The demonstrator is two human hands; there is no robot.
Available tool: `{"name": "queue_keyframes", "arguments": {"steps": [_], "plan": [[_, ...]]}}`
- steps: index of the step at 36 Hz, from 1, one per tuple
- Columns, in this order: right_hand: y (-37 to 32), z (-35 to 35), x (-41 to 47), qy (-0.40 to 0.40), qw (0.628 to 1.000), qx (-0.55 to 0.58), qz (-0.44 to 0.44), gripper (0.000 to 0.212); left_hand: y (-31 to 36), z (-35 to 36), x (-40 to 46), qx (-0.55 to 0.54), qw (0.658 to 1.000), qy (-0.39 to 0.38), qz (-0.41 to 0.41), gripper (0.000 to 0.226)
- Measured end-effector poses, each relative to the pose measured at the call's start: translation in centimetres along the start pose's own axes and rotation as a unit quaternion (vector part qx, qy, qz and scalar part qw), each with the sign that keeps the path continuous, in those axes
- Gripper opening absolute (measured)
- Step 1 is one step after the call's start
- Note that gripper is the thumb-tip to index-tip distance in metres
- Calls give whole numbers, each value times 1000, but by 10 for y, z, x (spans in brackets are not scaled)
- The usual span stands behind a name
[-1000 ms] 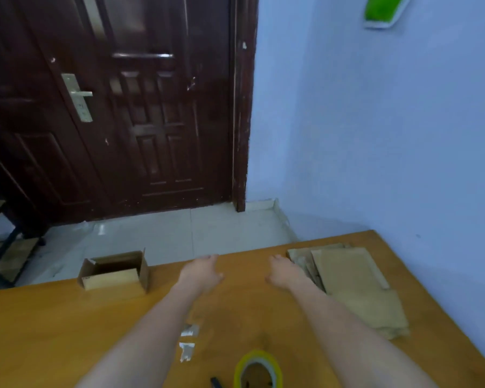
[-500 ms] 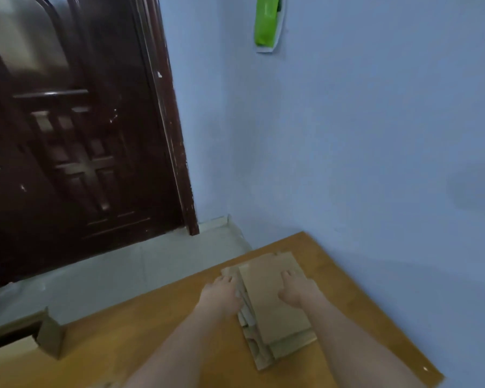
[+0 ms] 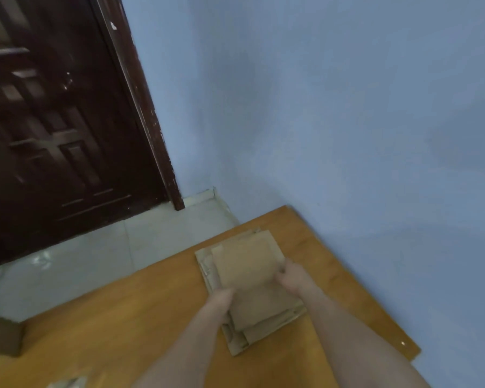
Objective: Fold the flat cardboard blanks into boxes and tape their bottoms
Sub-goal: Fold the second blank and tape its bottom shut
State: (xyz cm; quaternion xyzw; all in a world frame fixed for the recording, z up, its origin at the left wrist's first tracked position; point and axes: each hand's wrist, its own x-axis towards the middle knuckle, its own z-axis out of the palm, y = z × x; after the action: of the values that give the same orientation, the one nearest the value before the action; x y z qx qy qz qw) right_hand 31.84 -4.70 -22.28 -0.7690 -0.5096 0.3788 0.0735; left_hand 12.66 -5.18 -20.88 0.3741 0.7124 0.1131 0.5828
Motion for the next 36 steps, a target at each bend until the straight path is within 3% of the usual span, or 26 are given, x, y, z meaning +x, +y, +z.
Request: {"name": "queue_keyframes", "arguments": {"steps": [4, 8, 13, 19, 23, 25, 27, 31, 34, 36], "plan": [[-6, -4, 3, 42, 998, 38, 5, 42, 7, -7, -1, -35, 999, 24, 12, 45], [-24, -13, -4, 71, 993, 82, 37, 46, 17, -15, -9, -87, 994, 32, 58, 45], [-52, -18, -7, 99, 964, 244, 42, 50, 33, -33, -26, -182, 975, 48, 116, 28], [-93, -9, -16, 62, 930, 361, 17, 44, 40, -83, -43, -195, 961, 100, 167, 44], [-130, 5, -25, -13, 938, 348, -2, 53, 34, -127, -57, -179, 947, 142, 225, 24], [-149, 16, -30, -13, 947, 320, -12, 59, 26, -150, -62, -166, 937, 161, 263, 11], [-167, 28, -32, 18, 945, 326, -29, 63, 16, -172, -61, -123, 933, 195, 276, 17], [-207, 47, -43, 74, 935, 347, -28, 64, -8, -210, -66, 103, 904, 327, 253, 22], [-234, 61, -50, 50, 932, 355, -50, 62, -33, -235, -74, 240, 871, 347, 254, 20], [-247, 77, -55, -17, 929, 364, -60, 64, -53, -248, -75, 296, 863, 335, 237, 18]]}}
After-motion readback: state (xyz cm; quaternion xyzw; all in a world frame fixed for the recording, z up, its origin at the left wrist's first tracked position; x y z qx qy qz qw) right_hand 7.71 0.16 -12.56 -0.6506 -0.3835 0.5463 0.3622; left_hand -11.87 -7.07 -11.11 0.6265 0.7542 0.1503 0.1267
